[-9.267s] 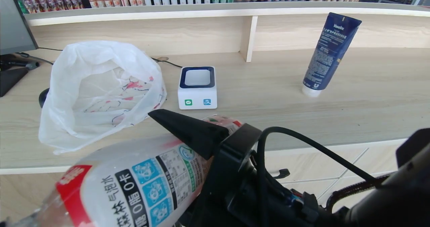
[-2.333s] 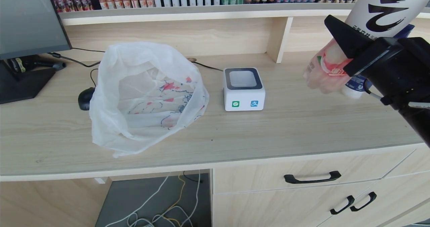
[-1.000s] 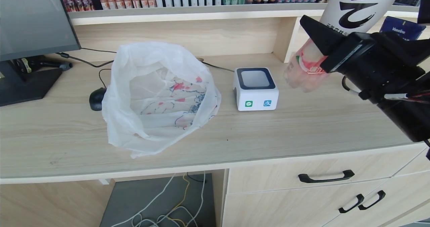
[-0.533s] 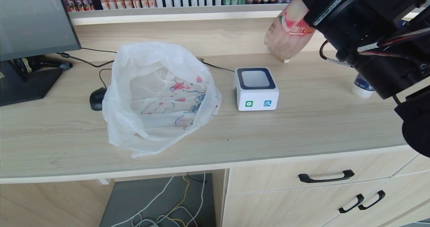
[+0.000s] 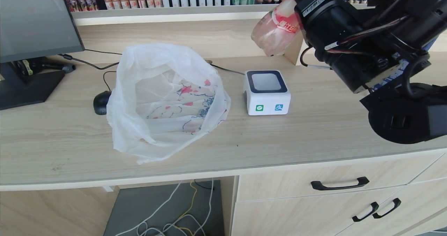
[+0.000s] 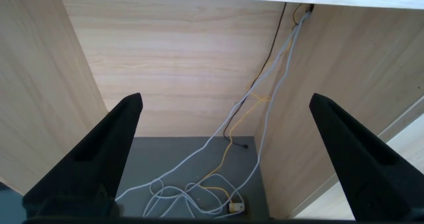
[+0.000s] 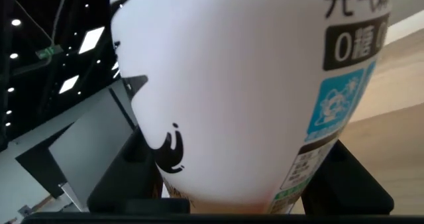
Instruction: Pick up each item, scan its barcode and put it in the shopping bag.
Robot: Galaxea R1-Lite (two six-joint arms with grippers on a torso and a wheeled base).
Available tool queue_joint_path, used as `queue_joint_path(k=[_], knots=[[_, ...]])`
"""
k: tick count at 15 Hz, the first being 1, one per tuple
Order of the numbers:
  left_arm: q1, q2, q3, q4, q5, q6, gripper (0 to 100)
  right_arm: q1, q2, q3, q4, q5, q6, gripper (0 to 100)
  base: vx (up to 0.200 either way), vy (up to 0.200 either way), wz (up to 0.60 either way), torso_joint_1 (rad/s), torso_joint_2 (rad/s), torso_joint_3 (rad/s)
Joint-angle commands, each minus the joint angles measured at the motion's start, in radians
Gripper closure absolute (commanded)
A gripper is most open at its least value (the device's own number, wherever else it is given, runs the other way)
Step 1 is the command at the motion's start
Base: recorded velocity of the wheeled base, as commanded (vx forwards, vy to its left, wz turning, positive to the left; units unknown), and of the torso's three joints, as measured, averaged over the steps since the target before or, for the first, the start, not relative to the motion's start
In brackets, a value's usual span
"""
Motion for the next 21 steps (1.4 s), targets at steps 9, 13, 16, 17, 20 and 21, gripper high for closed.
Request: queue_joint_path(k=[9,13,16,17,20,21], knots=[[0.0,0.0,0.0,0.0,0.0,0.0,0,0.001,0.104,0.062,-0.086,-0.083,0.141,100,0.0,0.0,0.0,0.0,0.0,0.0],[0.0,0.0,0.0,0.0,0.0,0.0,0,0.044,0.121,0.062,-0.088,-0.114,0.144,100,0.0,0.0,0.0,0.0,0.0,0.0],[0.0,0.0,0.0,0.0,0.0,0.0,0,0.044,0.13,0.059,-0.091,-0.116,0.172,100,0.0,0.0,0.0,0.0,0.0,0.0],[0.0,0.0,0.0,0.0,0.0,0.0,0,0.04,0.132,0.06,-0.091,-0.131,0.196,100,0.0,0.0,0.0,0.0,0.0,0.0],[0.0,0.0,0.0,0.0,0.0,0.0,0,0.034,0.149,0.062,-0.091,-0.159,0.241,100,0.0,0.0,0.0,0.0,0.0,0.0],[0.0,0.0,0.0,0.0,0.0,0.0,0,0.024,0.158,0.06,-0.091,-0.159,0.241,100,0.0,0.0,0.0,0.0,0.0,0.0]])
